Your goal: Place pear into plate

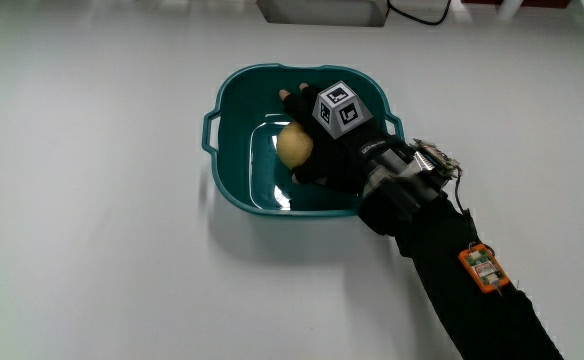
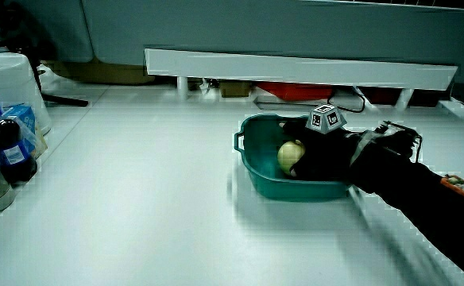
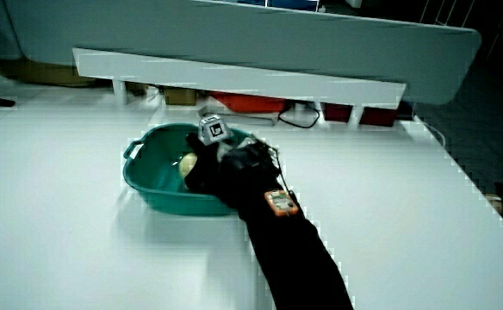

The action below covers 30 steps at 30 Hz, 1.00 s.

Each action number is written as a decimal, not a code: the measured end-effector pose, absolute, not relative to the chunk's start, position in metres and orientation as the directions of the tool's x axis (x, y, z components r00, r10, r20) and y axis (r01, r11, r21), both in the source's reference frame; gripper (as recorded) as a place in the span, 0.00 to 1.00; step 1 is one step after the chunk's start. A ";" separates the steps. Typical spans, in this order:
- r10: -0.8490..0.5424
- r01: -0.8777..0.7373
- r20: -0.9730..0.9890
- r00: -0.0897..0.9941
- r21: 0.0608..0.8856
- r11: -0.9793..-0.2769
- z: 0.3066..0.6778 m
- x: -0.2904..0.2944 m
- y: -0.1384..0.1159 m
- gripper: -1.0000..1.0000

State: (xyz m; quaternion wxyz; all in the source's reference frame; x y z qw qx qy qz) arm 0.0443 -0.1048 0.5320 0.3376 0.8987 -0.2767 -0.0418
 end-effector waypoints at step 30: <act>-0.467 -0.464 0.130 0.875 0.504 -0.729 0.488 0.158 -0.072 0.00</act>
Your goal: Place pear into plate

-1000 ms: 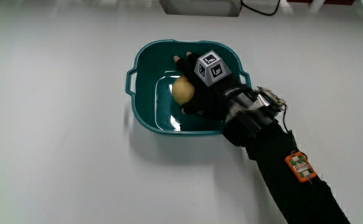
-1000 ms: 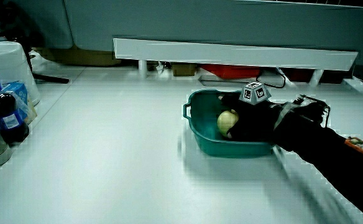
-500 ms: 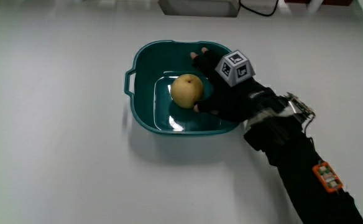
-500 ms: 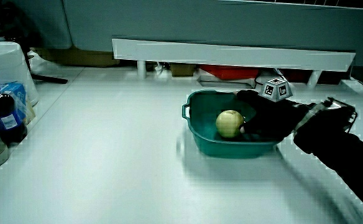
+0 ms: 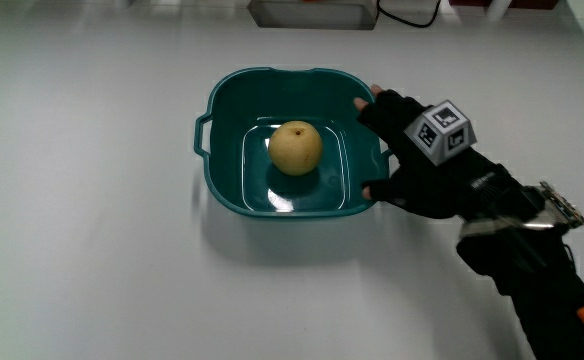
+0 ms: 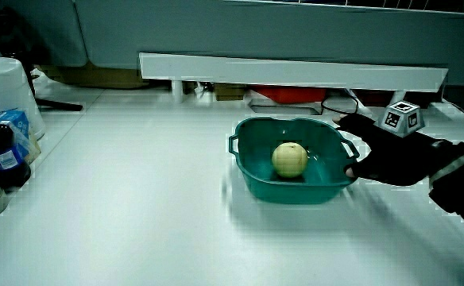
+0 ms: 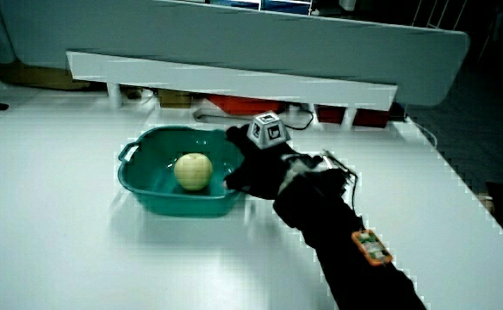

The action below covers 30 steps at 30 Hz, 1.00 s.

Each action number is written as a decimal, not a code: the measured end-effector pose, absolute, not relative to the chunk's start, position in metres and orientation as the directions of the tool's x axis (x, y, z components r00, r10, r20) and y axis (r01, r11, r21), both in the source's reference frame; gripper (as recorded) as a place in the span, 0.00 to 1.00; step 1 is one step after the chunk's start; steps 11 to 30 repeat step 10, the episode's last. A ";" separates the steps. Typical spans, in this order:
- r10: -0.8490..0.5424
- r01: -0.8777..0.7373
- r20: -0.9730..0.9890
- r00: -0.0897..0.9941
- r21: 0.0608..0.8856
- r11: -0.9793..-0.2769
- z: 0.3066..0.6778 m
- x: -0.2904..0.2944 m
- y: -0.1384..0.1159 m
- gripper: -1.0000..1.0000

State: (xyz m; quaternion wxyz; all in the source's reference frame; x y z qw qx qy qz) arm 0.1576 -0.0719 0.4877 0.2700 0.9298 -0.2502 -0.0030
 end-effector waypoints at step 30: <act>-0.452 -0.440 0.105 0.886 0.501 -0.745 0.482 0.203 -0.057 0.00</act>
